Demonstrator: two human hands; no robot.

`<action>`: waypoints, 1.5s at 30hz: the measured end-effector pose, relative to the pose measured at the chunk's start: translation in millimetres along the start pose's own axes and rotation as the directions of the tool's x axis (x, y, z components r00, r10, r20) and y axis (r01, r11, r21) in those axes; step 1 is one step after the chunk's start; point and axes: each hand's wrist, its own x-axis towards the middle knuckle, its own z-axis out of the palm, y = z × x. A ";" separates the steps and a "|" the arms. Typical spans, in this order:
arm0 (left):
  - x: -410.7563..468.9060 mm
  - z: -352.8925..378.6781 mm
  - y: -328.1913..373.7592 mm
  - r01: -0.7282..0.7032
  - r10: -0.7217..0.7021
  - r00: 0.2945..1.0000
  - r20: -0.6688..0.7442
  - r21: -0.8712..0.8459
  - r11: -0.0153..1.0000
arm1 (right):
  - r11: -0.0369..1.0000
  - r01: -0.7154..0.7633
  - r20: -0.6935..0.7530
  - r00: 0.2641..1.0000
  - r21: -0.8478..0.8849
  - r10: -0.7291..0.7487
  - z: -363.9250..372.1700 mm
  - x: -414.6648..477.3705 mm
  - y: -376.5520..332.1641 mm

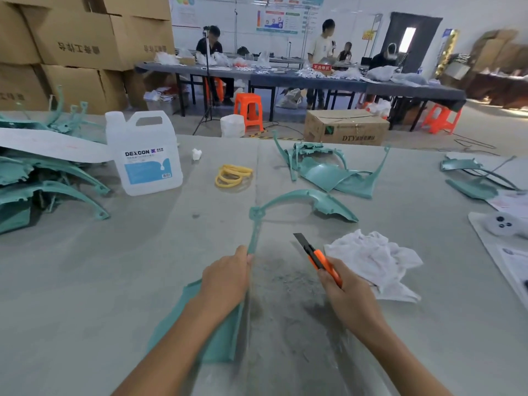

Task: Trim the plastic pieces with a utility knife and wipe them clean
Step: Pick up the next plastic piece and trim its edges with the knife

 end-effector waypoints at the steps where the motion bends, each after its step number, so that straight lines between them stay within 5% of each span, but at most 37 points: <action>1: -0.2 -1.8 -3.1 -0.020 0.020 1.000 -0.006 0.032 0.999 | 1.000 -0.002 0.006 1.000 0.026 0.002 1.0 1.5 -0.2; 6: -6.6 -14.2 -17.3 -0.062 0.094 0.990 -0.102 0.274 0.960 | 0.991 0.002 0.043 0.999 0.132 -0.008 14.2 10.6 -11.4; 9: -19.4 -16.5 -18.0 -0.066 0.091 0.995 -0.041 0.408 0.911 | 0.994 -0.006 0.031 1.000 0.111 0.003 22.5 21.0 -27.1; 20: -18.8 -9.6 -22.1 -0.143 0.215 0.971 -0.101 0.473 0.869 | 0.983 0.085 0.352 0.936 -0.161 -0.023 28.5 56.1 -59.0; 30: -12.1 -7.5 -21.7 -0.172 0.128 0.985 0.115 0.658 0.733 | 0.971 0.068 0.486 0.872 -0.229 0.054 14.2 74.1 -52.1; 39: -11.0 -12.0 -20.3 -0.170 0.096 0.984 0.154 0.599 0.783 | 0.923 0.146 0.354 0.935 -0.356 -0.011 28.1 59.6 -44.1; 45: -6.1 -11.0 -19.5 -0.165 0.086 0.984 0.158 0.604 0.780 | 0.937 0.190 0.241 0.963 -0.292 -0.120 25.1 41.7 -42.7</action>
